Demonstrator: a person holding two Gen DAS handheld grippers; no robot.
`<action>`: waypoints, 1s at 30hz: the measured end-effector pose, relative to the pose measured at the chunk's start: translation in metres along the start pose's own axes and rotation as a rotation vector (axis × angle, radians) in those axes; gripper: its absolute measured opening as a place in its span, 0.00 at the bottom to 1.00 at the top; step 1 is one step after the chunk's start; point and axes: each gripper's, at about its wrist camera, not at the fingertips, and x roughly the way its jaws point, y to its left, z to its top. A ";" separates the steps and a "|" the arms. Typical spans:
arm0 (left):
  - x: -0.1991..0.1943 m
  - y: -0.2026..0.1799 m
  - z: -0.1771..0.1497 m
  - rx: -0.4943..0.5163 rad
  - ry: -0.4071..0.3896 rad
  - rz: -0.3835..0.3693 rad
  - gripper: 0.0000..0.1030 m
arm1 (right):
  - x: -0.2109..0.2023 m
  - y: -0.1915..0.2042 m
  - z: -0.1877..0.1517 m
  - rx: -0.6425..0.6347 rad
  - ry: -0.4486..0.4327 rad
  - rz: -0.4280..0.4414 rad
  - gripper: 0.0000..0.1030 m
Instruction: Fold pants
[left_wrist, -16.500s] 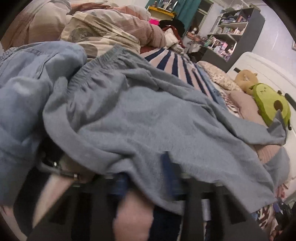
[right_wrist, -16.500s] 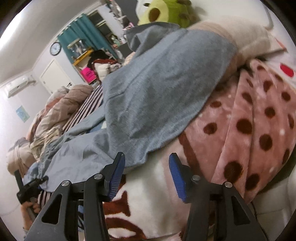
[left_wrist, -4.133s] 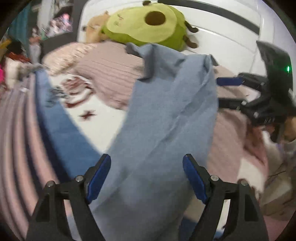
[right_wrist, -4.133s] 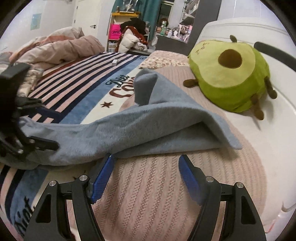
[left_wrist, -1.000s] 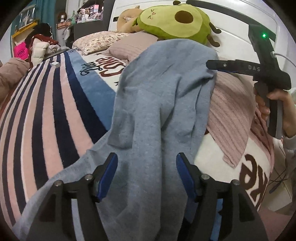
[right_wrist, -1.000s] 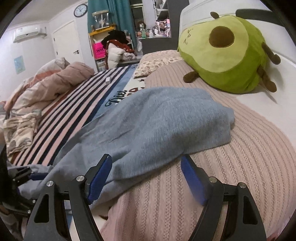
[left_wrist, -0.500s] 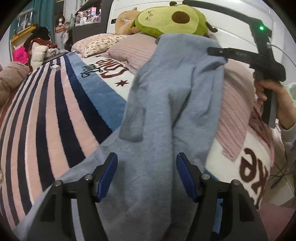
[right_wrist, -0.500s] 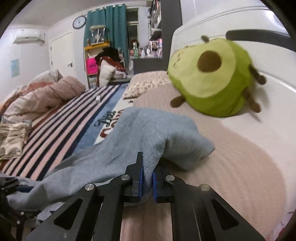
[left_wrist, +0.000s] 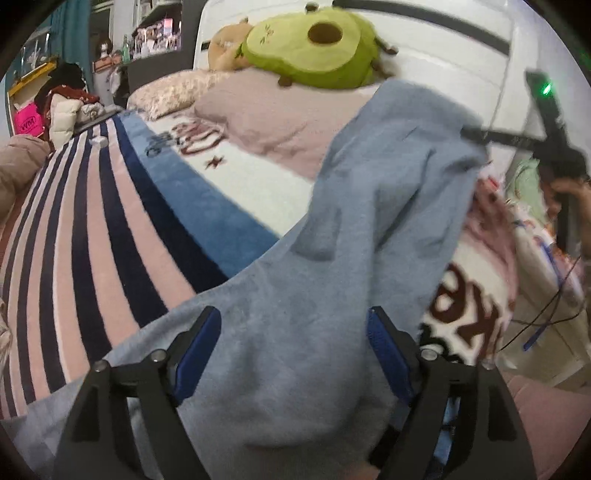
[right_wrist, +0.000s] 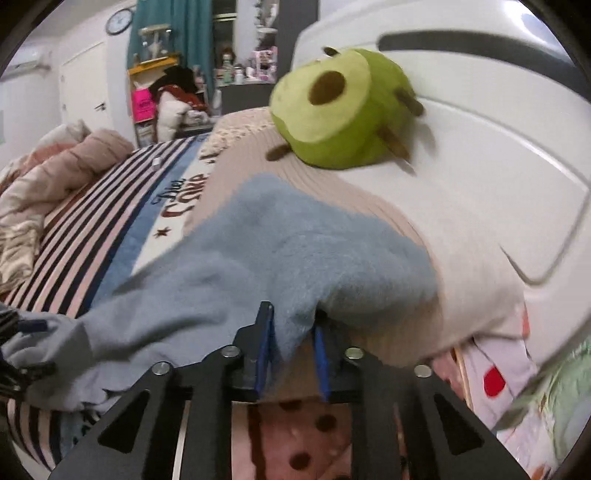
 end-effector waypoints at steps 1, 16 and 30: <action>-0.009 -0.004 0.001 0.005 -0.022 -0.019 0.75 | -0.005 -0.004 -0.002 0.014 -0.014 -0.016 0.35; 0.040 -0.078 0.010 0.092 0.034 -0.188 0.47 | -0.021 0.113 -0.037 -0.479 0.097 0.334 0.40; 0.040 -0.059 0.002 0.099 0.048 -0.103 0.30 | 0.008 0.095 -0.043 -0.484 0.153 0.289 0.41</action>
